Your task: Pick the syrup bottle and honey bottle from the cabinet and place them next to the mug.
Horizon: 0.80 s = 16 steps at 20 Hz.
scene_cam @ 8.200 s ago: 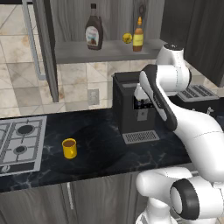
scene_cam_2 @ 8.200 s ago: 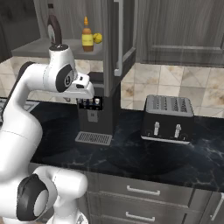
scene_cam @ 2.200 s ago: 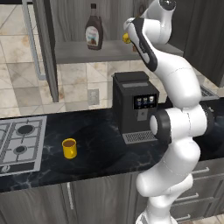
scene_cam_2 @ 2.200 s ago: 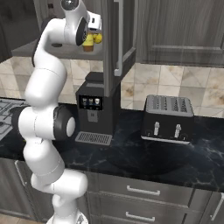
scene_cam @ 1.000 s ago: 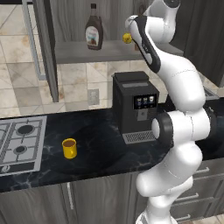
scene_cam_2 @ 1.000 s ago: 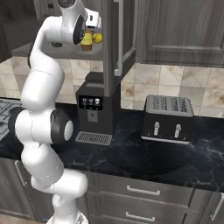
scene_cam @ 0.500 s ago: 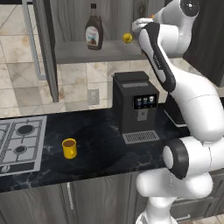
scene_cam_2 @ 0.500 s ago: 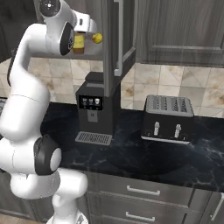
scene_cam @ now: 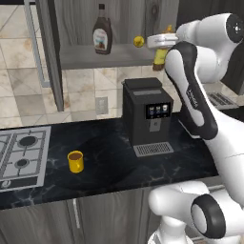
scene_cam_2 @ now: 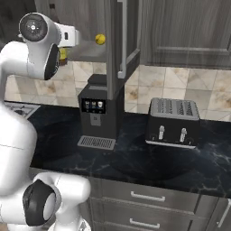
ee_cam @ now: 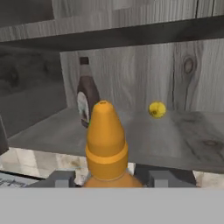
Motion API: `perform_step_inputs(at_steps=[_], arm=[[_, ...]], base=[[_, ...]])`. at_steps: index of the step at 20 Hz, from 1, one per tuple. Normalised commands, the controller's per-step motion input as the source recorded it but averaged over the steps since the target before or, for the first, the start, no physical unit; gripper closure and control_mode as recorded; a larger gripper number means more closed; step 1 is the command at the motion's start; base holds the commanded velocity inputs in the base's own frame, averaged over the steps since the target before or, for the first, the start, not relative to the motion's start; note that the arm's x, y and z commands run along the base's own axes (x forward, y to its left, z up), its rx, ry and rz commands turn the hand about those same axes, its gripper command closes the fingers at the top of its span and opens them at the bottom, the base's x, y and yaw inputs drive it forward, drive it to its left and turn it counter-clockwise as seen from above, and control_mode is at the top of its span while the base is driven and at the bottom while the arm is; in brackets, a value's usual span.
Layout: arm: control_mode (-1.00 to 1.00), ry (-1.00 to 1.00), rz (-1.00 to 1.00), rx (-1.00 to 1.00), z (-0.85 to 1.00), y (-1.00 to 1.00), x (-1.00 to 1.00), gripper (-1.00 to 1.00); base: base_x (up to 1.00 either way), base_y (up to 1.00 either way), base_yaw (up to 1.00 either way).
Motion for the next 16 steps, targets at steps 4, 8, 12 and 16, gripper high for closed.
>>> perform_step_inputs(at_steps=[4,8,12,16], arm=[[-1.0,0.0,0.51,0.0,-0.13,0.35,-0.89,1.0],[-1.0,0.01,0.59,-0.02,-0.16,0.49,-0.43,1.0],[-1.0,0.04,0.64,-0.04,-0.15,0.56,-0.2,1.0],[-1.0,-0.01,0.6,-0.03,-0.17,0.26,-0.13,1.0]], base=[[0.0,0.0,0.0],[0.0,0.0,0.0],[0.0,0.0,0.0],[0.0,0.0,0.0]])
